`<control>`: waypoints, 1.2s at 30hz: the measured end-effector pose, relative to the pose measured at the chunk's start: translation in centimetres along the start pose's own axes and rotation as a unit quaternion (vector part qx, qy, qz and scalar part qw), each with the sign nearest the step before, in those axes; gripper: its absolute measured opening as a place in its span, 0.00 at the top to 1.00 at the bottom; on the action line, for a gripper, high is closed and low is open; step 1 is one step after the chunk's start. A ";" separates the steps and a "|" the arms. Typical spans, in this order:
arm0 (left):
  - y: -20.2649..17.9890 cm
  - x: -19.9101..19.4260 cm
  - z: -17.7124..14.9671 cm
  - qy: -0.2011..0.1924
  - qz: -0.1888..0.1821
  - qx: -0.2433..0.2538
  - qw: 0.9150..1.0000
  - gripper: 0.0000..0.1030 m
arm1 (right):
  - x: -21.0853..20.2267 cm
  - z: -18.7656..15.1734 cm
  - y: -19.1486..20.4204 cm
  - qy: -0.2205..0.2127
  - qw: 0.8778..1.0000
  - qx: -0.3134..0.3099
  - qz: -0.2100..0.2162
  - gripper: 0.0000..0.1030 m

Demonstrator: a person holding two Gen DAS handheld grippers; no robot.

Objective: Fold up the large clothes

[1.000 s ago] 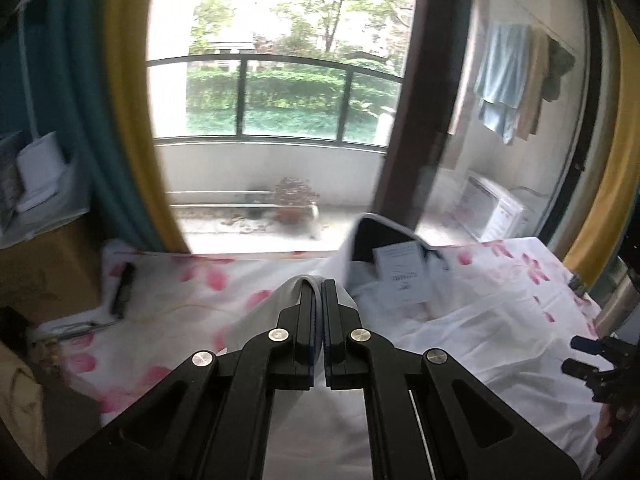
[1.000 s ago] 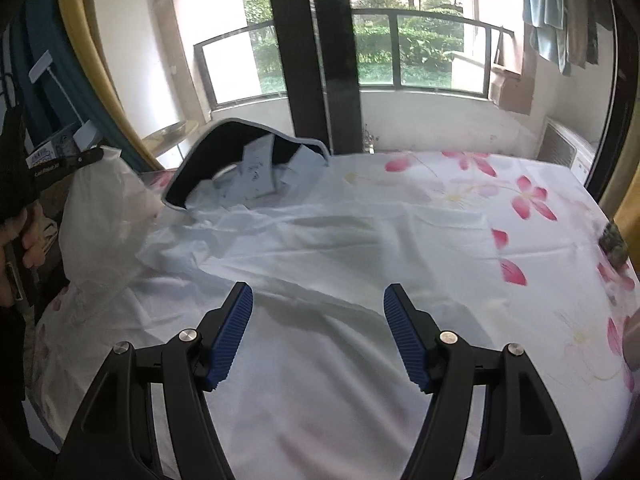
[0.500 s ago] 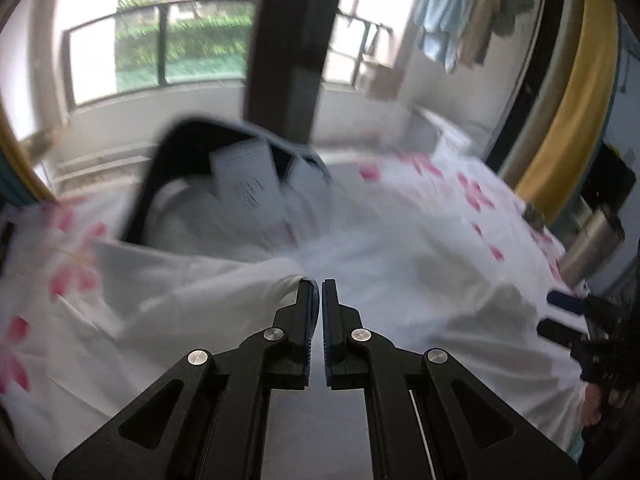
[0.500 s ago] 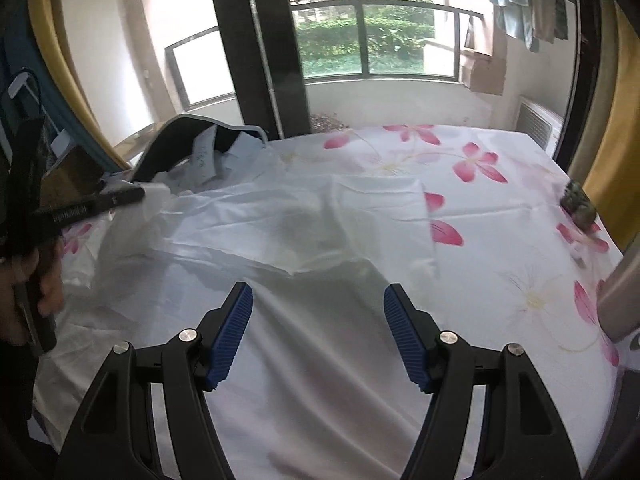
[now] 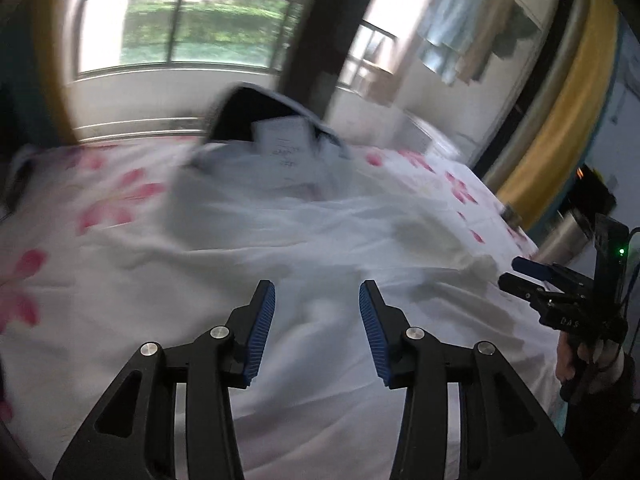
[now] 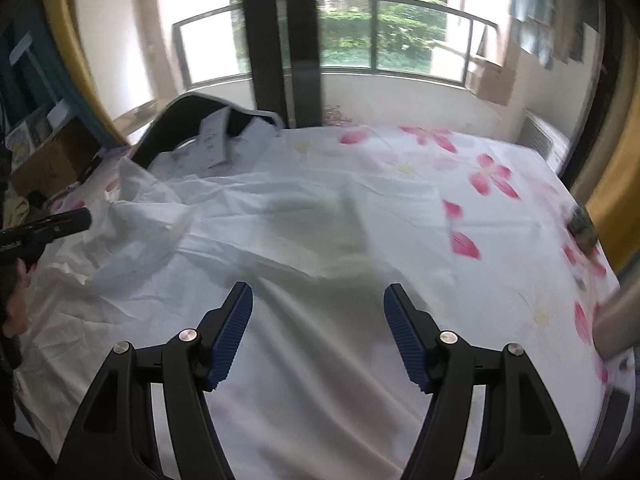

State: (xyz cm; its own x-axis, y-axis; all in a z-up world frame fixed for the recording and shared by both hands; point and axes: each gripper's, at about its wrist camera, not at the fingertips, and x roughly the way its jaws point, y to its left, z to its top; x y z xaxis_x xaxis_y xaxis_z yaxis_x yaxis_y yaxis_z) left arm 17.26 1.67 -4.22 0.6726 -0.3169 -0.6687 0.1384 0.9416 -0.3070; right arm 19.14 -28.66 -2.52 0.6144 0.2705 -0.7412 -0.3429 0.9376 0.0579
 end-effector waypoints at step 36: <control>13.0 -2.1 -4.3 -0.003 0.121 -0.092 0.988 0.55 | 5.7 7.0 11.0 -0.067 0.990 -0.116 0.031 0.99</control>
State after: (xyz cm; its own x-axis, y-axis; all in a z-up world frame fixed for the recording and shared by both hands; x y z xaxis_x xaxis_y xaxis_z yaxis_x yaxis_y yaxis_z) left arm 14.53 14.05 -9.78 0.6742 -0.0829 -0.7339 -0.1622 0.9528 -0.2567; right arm 23.80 -15.30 -1.42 0.6704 0.3680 -0.6444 -0.5283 0.8465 -0.0663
